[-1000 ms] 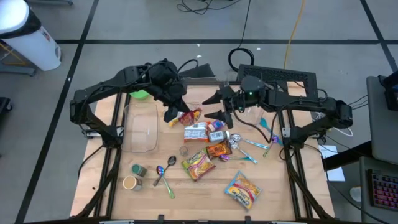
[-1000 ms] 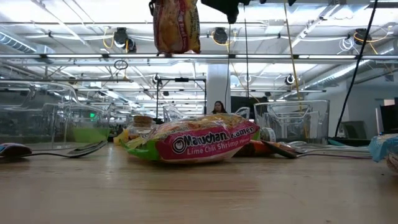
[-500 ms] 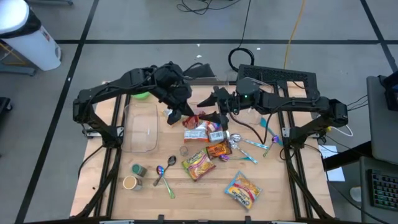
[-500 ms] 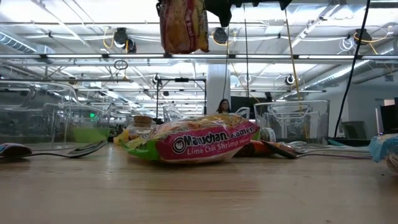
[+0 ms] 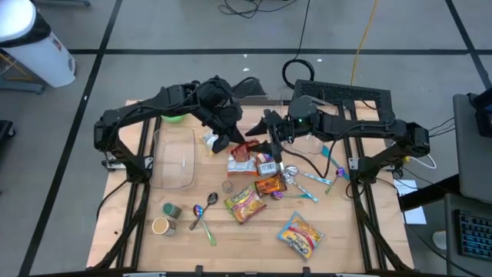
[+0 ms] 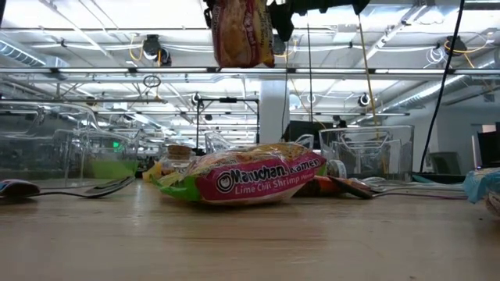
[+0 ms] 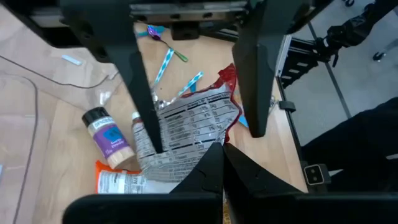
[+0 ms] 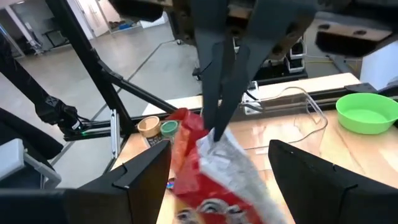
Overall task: Pick & Place Food Item
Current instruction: Put the red noodle pack into the right transparent bin
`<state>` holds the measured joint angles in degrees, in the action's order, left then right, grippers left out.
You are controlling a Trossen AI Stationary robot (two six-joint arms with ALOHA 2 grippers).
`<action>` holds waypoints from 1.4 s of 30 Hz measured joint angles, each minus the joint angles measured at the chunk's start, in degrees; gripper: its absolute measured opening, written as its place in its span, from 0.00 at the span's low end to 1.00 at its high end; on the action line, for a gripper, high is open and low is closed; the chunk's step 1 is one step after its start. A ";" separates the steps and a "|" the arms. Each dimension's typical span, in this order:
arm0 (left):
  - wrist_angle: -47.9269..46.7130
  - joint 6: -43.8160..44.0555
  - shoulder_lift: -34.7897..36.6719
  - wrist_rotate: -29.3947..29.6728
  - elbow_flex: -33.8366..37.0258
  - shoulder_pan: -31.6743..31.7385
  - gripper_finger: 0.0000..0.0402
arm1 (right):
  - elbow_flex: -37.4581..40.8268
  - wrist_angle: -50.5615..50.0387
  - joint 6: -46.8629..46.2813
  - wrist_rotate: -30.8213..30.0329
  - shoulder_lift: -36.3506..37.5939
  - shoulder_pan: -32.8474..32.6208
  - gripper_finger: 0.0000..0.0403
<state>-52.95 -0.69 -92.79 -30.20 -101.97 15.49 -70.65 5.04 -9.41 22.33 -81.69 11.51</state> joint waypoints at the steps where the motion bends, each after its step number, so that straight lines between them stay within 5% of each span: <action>1: 0.00 0.04 0.00 0.02 0.00 0.02 0.00 | 0.00 0.09 0.00 0.01 0.00 0.00 0.65; 10: 0.00 0.37 0.00 0.00 0.00 -0.02 0.00 | 0.00 -0.19 1.07 -0.06 0.00 0.02 0.55; 25: 0.10 0.86 0.02 0.62 0.00 -0.02 0.02 | 0.00 -0.59 1.16 0.11 0.00 1.22 0.03; 42: 4.27 3.87 1.37 1.84 -0.02 5.09 0.13 | 0.02 -0.85 -0.30 -5.20 0.00 2.07 0.00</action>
<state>-48.68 3.18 -91.43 -28.36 -102.00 20.58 -70.63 4.19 -9.71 17.13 -81.69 13.58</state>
